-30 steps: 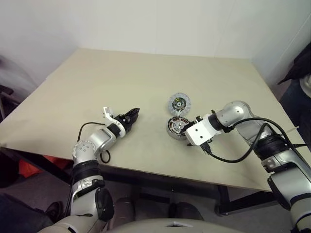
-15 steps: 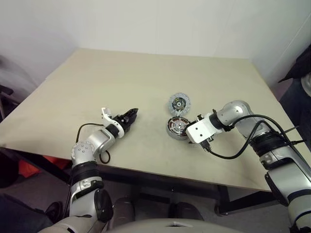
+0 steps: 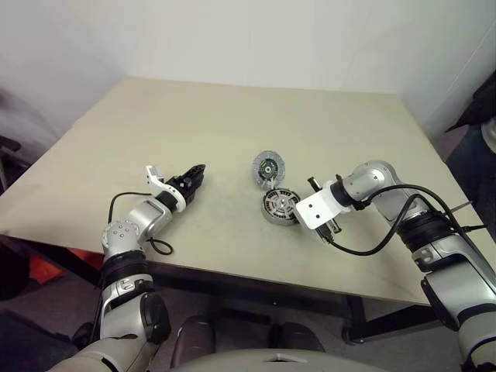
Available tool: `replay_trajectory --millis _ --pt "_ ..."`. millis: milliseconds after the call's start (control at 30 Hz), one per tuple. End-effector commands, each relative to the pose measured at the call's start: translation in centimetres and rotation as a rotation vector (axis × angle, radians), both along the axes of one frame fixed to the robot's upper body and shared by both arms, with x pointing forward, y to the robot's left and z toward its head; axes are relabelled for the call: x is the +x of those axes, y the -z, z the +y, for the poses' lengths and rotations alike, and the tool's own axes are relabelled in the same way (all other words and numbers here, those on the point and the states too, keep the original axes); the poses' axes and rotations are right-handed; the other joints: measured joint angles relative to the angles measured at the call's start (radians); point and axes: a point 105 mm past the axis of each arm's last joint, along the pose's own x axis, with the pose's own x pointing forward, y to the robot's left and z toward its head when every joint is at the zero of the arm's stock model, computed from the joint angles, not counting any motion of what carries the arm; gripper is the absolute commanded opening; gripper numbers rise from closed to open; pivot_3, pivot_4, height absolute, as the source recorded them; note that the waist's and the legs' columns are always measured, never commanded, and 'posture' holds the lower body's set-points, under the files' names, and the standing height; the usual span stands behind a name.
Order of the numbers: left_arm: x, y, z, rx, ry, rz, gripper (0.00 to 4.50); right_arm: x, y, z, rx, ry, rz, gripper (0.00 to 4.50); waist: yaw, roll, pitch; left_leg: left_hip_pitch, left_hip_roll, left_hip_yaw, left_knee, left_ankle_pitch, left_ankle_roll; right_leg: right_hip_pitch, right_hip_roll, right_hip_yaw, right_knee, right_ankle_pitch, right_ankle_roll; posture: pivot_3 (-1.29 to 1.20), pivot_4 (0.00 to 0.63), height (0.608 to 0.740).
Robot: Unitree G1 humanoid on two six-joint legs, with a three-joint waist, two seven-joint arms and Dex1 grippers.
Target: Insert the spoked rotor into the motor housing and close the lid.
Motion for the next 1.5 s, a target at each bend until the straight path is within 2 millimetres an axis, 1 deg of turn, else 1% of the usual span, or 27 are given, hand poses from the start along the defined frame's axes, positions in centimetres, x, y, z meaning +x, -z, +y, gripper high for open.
replay_trajectory --millis 33,167,300,400,467,533,600,633,667,733,800,833,900,1067,1200,1400,1500 --pt "0.4 -1.3 -0.1 -0.011 -0.001 -0.052 2.05 0.4 -1.1 0.4 0.011 -0.009 -0.04 0.03 -0.003 0.0 0.0 0.0 0.0 0.0 0.0 0.0 0.0 0.0 0.0 0.0 0.0 0.0 0.0 0.0 0.0 0.74" --pt "0.3 -1.3 0.2 -0.01 -0.01 -0.053 2.05 0.8 -1.3 0.6 0.037 0.045 -0.035 0.0 -0.004 0.0 0.0 0.0 0.0 0.0 0.0 0.001 -0.001 0.0 0.0 0.0 0.0 0.0 0.0 0.0 0.0 0.74" --pt "0.3 -1.2 0.8 -0.01 -0.031 -0.053 2.05 0.8 -1.6 0.6 0.029 0.06 -0.019 0.0 -0.005 0.0 0.0 0.001 0.0 0.0 0.0 0.001 -0.001 0.0 0.0 0.0 0.001 0.0 -0.001 0.0 0.0 0.74" --pt "0.1 -0.8 0.8 -0.007 -0.038 -0.047 2.05 0.6 -2.1 1.5 0.09 0.097 0.04 0.0 -0.005 0.0 0.0 0.001 0.0 0.0 0.0 0.001 -0.001 0.0 0.0 0.0 0.001 0.0 -0.001 0.0 0.0 0.74" --pt "0.0 -0.7 0.8 -0.009 -0.044 -0.044 2.05 0.1 -3.1 2.8 0.18 0.163 0.153 0.0 -0.005 -0.001 0.0 0.0 0.0 0.0 0.0 0.001 -0.001 0.0 0.0 0.0 0.001 0.0 -0.001 0.0 0.0 0.74" --pt "-0.1 -0.6 0.9 -0.011 -0.052 -0.041 2.05 0.3 -5.3 5.3 0.357 0.337 0.348 0.0 -0.009 0.0 0.001 0.0 0.001 -0.001 -0.001 0.001 -0.001 -0.001 0.001 0.0 0.001 0.0 -0.001 0.0 0.0 0.74" --pt "-0.3 -0.4 1.1 -0.011 -0.06 -0.038 2.05 1.2 -7.5 7.6 0.488 0.572 0.584 0.0 -0.021 0.001 0.002 -0.001 0.003 -0.001 -0.001 0.003 0.002 -0.003 0.002 0.0 0.001 0.001 -0.001 0.0 0.0 0.74" --pt "-0.4 -0.4 1.1 -0.011 -0.063 -0.037 2.05 1.4 -8.1 8.2 0.511 0.653 0.663 0.0 -0.022 0.003 0.004 -0.001 0.003 -0.002 -0.001 0.004 0.001 -0.004 0.003 0.001 0.002 0.001 -0.003 0.0 0.0 0.74" --pt "-0.5 -0.3 1.2 -0.01 -0.068 -0.035 2.05 2.0 -8.6 8.8 0.534 0.747 0.725 0.0 -0.02 0.004 0.005 -0.002 0.003 -0.002 -0.001 0.004 0.0 -0.005 0.003 0.0 0.003 0.001 -0.004 0.0 0.0 0.74" --pt "-0.6 -0.3 1.4 -0.009 -0.075 -0.034 2.05 2.9 -9.1 9.6 0.558 0.894 0.798 0.0 -0.014 0.004 0.005 -0.002 0.004 -0.002 -0.001 0.003 -0.005 -0.005 0.004 -0.001 0.003 0.001 -0.004 0.0 0.0 0.74" --pt "-0.7 -0.2 1.4 -0.006 -0.08 -0.034 2.05 4.1 -8.8 9.7 0.571 1.04 0.817 0.0 -0.002 0.004 0.005 -0.002 0.004 -0.001 -0.002 0.004 -0.007 -0.005 0.004 -0.001 0.001 0.001 -0.004 0.0 0.0 0.74" --pt "-0.9 -0.2 1.6 -0.004 -0.086 -0.035 2.05 5.0 -8.2 9.5 0.573 1.133 0.805 0.0 0.004 0.004 0.005 -0.001 0.004 -0.001 -0.004 0.004 -0.008 -0.004 0.004 0.0 0.001 0.001 -0.004 0.0 0.0 0.74" --pt "-1.2 -0.1 1.9 0.003 -0.097 -0.032 2.05 5.6 -7.4 9.5 0.563 1.227 0.793 0.0 0.01 0.004 0.005 0.0 0.002 -0.001 -0.007 0.006 -0.011 -0.004 0.003 0.0 -0.001 0.001 -0.004 0.0 0.0 0.74" --pt "-1.5 -0.1 2.5 0.008 -0.115 -0.028 2.05 5.4 -6.7 9.8 0.527 1.337 0.804 0.0 0.011 0.004 0.01 -0.002 0.0 -0.002 -0.01 0.008 -0.015 -0.007 0.002 0.001 -0.001 0.0 -0.002 0.0 0.0 0.74" --pt "-1.7 -0.2 2.6 0.012 -0.12 -0.027 2.05 5.5 -6.3 9.8 0.525 1.425 0.794 0.0 0.012 0.004 0.01 0.0 0.001 -0.001 -0.016 0.011 -0.021 -0.007 0.004 0.001 0.0 0.0 -0.002 0.0 0.0 0.74" --pt "-2.1 0.0 2.5 0.016 -0.122 -0.02 2.05 5.3 -6.9 10.6 0.554 1.52 0.824 0.0 0.012 0.004 0.01 0.0 0.0 -0.001 -0.016 0.012 -0.022 -0.006 0.004 0.002 0.0 -0.001 -0.001 0.0 0.0 0.74" --pt "-2.3 0.2 2.4 0.019 -0.121 -0.011 2.05 5.7 -7.7 11.6 0.622 1.586 0.815 0.0 0.007 0.004 0.01 0.001 0.001 -0.001 -0.016 0.013 -0.023 -0.007 0.004 0.002 0.0 -0.001 -0.001 0.0 0.0 0.74"
